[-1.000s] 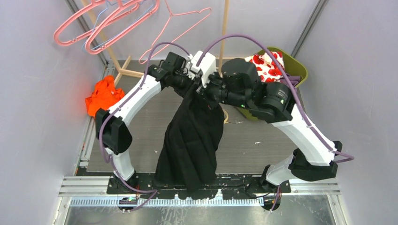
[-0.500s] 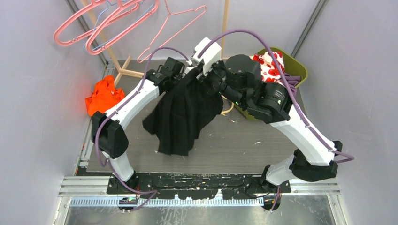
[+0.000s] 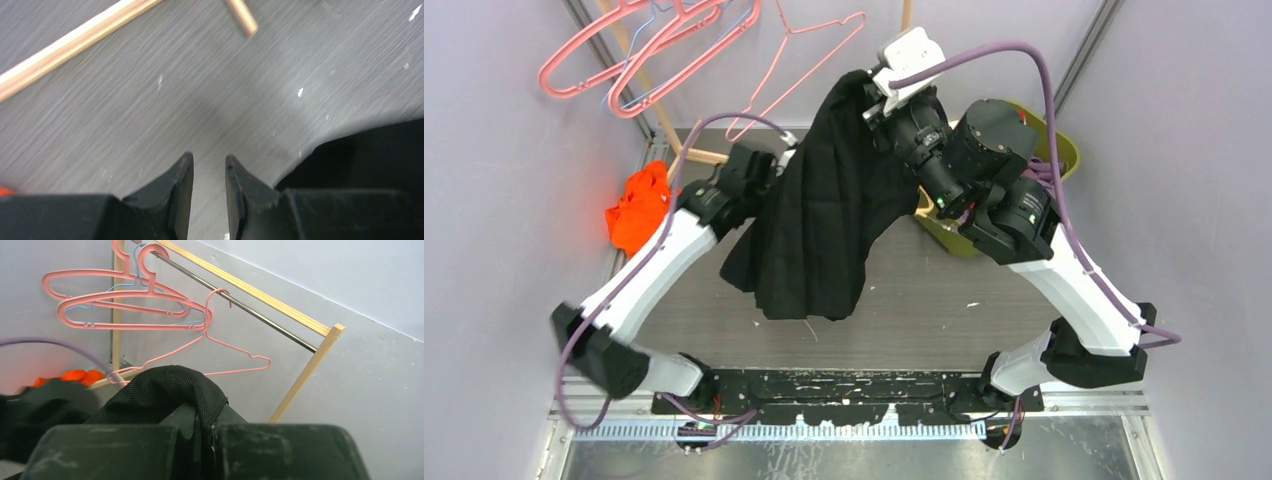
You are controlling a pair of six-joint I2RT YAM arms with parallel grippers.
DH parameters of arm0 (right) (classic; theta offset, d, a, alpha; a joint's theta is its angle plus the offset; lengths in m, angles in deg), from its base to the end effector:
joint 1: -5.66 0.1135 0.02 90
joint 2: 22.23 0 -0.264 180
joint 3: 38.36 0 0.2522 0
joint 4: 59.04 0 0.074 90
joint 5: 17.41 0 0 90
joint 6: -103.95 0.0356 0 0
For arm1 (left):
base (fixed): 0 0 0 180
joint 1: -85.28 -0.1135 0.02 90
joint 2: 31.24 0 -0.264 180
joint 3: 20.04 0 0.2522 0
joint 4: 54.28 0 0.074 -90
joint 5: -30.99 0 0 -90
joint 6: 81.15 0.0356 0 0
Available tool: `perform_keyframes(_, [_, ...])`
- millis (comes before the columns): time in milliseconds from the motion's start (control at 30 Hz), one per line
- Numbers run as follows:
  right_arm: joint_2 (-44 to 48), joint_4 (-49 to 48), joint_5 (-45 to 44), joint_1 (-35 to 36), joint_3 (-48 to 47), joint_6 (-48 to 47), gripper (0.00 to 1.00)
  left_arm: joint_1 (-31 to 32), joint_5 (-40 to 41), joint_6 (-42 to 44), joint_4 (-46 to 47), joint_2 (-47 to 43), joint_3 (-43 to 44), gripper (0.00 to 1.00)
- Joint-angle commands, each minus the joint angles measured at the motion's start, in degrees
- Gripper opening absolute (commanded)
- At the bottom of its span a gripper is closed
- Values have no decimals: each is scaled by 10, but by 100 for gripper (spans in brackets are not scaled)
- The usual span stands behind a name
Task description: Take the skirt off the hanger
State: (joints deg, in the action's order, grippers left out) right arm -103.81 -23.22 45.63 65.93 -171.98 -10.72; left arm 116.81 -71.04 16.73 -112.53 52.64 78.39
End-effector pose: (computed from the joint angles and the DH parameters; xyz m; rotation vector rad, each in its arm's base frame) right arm 0.1320 0.1987 0.6030 -0.5539 1.2010 0.2256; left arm 0.2643 -0.1709 0.3642 0.8935 2.1804 -0.4490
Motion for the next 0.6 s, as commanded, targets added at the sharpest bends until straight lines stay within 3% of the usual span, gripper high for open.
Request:
perform_keyframes(0, [-31,-87,-27,-5,-40,-43,1,0,142,-16,69,-196,-86,31])
perform_keyframes(133, [-64,-77,-17,-10,-72,-32,1,0,231,-34,114,-362,-161,31])
perform_keyframes(233, [-80,-74,-8,-12,-92,-26,1,0,213,-63,144,-435,-181,31])
perform_keyframes(400, [-97,-72,-8,-18,-102,-21,1,1,97,-119,127,-437,-130,31])
perform_keyframes(567, [-113,-62,1,-24,-111,3,1,4,-6,-154,160,-384,-116,31])
